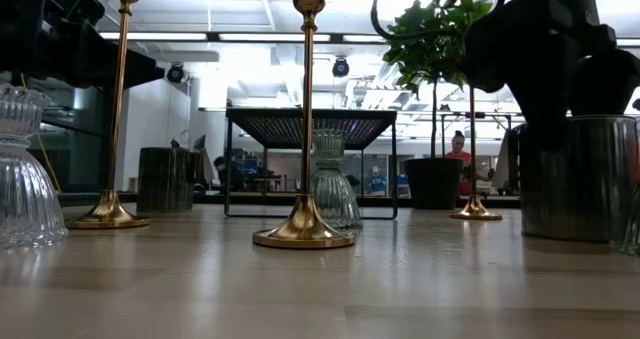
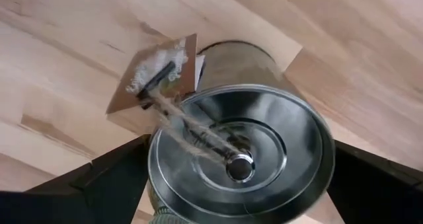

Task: Pick & Place candle stick holders
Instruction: Put the bottom right silver scented candle on the shelf

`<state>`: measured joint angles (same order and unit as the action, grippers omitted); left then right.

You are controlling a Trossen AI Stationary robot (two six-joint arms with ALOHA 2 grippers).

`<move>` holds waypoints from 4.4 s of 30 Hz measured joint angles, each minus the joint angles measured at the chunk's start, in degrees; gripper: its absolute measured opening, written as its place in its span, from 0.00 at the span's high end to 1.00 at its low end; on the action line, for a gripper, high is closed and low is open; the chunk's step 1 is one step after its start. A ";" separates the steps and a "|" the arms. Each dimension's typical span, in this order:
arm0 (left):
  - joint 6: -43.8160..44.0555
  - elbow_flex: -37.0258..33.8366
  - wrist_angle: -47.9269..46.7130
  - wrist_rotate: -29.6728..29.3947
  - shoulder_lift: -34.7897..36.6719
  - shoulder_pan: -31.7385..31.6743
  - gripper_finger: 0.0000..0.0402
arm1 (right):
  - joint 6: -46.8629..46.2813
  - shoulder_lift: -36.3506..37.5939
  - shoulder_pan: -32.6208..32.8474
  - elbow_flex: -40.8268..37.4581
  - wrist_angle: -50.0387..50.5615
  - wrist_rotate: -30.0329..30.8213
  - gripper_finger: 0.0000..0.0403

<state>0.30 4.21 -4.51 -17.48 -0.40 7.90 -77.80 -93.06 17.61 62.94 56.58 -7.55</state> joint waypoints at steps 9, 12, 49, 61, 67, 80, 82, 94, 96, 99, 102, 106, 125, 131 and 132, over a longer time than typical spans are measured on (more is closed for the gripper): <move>0.00 0.00 0.00 0.00 0.02 0.00 0.64 | -0.17 -0.11 -0.15 0.09 0.20 -0.04 0.15; 0.00 0.00 0.00 -0.01 0.02 0.00 0.64 | -0.17 -0.09 -0.15 0.09 0.20 -0.10 0.15; 0.00 0.00 0.02 -0.02 0.02 0.00 0.64 | 29.68 -7.10 -20.06 63.76 29.78 3.31 0.15; 0.00 0.00 -0.01 0.18 -0.11 0.01 0.64 | 38.30 -18.03 -30.22 71.14 24.74 7.17 0.15; 0.00 0.00 0.00 0.24 -0.11 0.00 0.64 | 36.63 -21.29 -34.59 71.17 28.29 10.92 0.15; 0.00 0.00 0.00 0.37 -0.11 0.00 0.64 | 36.62 -25.83 -36.90 71.01 29.88 11.58 0.14; 0.01 0.00 0.00 0.37 -0.11 0.00 0.64 | 37.02 -26.21 -36.92 71.04 29.50 11.49 0.14; 0.02 0.00 0.00 0.37 -0.11 0.00 0.64 | 39.17 -27.20 -37.53 71.04 27.93 9.99 0.09; 0.00 0.00 0.00 0.35 -0.11 0.01 0.64 | 39.91 -27.23 -37.62 71.04 27.95 10.16 0.09; 0.00 0.00 0.00 0.35 -0.10 0.00 0.64 | 40.54 -27.23 -37.73 71.04 27.60 10.30 0.09; 0.02 0.00 0.00 0.35 -0.11 0.00 0.64 | 40.57 -27.21 -37.92 71.04 27.20 10.25 0.08; 0.00 0.00 0.00 0.35 -0.11 0.00 0.64 | 40.63 -27.23 -38.05 71.04 26.91 11.54 0.08; 0.00 0.00 0.00 0.33 -0.10 0.00 0.64 | 41.84 -27.34 -38.75 71.04 25.37 18.10 0.08; 0.00 0.00 0.00 0.33 -0.09 0.00 0.64 | 42.11 -27.39 -38.75 71.04 25.00 19.29 0.08; 0.00 0.00 0.00 0.33 -0.11 0.02 0.64 | 42.16 -27.39 -38.75 71.04 25.00 19.40 0.08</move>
<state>0.30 4.21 -4.51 -17.15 -0.51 7.92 -35.64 -120.44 -21.15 133.97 81.58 11.85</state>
